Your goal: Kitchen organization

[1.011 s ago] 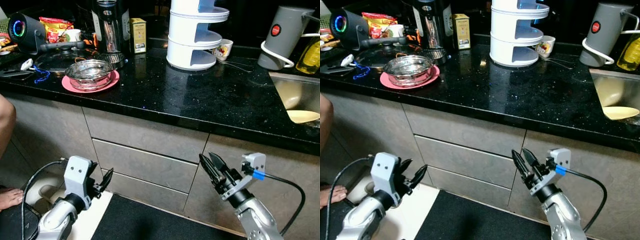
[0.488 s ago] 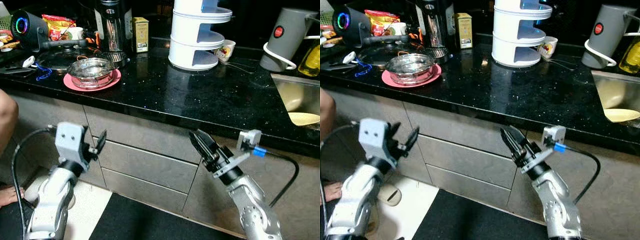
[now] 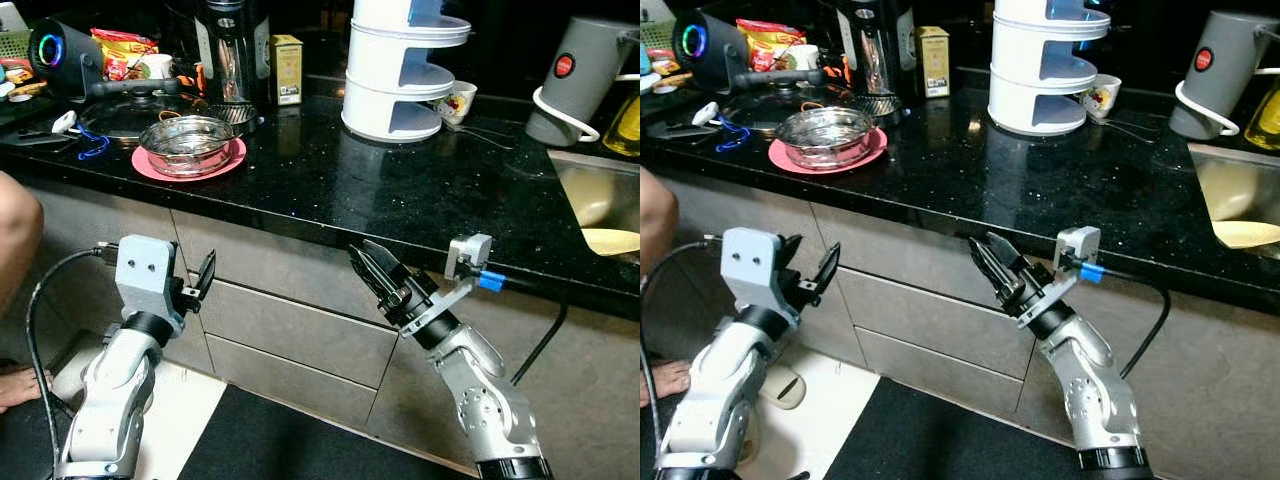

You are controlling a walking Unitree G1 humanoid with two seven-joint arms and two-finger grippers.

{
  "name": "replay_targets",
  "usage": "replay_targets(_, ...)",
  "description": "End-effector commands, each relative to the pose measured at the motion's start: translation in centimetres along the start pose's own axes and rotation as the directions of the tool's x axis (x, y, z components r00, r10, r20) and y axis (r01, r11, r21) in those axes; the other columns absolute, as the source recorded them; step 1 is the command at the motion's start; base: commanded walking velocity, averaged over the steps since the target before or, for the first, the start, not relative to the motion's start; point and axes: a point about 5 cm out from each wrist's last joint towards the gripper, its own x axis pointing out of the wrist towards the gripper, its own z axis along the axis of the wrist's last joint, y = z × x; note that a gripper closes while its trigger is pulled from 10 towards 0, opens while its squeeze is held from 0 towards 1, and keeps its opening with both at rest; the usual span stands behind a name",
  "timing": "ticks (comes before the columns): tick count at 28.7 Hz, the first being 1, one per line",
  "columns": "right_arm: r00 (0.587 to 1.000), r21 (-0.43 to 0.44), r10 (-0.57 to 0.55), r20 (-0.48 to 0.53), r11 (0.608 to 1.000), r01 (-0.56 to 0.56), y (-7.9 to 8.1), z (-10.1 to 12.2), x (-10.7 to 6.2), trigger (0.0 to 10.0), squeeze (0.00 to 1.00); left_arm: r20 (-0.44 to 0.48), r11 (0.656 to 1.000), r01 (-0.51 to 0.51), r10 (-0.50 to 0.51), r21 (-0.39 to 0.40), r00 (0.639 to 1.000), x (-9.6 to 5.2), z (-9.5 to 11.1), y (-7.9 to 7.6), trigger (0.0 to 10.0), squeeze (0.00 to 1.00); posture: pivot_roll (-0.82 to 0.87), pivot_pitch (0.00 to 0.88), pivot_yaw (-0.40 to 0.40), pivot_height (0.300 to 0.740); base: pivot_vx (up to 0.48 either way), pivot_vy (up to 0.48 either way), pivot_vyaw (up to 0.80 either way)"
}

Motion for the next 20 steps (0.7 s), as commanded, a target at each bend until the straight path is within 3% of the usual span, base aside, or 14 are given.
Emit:
replay_targets(1, 0.999, 0.014, 0.050, 0.015, 0.999, -0.051, 0.8, 0.7, 0.8, 10.0, 0.00, -0.002, 1.000, -0.007, 0.007, 0.013, 1.000, 0.2, 0.3, 0.1, 10.0, 0.00, 0.03, 0.000, -0.047, 0.740, 0.270, 0.000, 0.00)
replay_targets(12, 0.976, 0.102, 0.217, 0.012, 0.971, -0.217, 3.0, 1.3, 1.1, 10.0, 0.00, 0.015, 0.999, -0.028, 0.028, 0.040, 1.000, 0.6, 1.1, 0.7, 10.0, 0.00, 0.03, 0.000, -0.051, 0.740, 0.311, 0.000, 0.00)
replay_targets(20, 0.961, 0.171, 0.273, 0.037, 0.946, -0.275, 4.0, 1.8, 1.1, 10.0, 0.00, 0.025, 0.999, -0.024, 0.023, 0.041, 0.999, 0.7, 1.4, 0.5, 10.0, 0.00, 0.04, 0.000, -0.052, 0.740, 0.346, 0.000, 0.00)
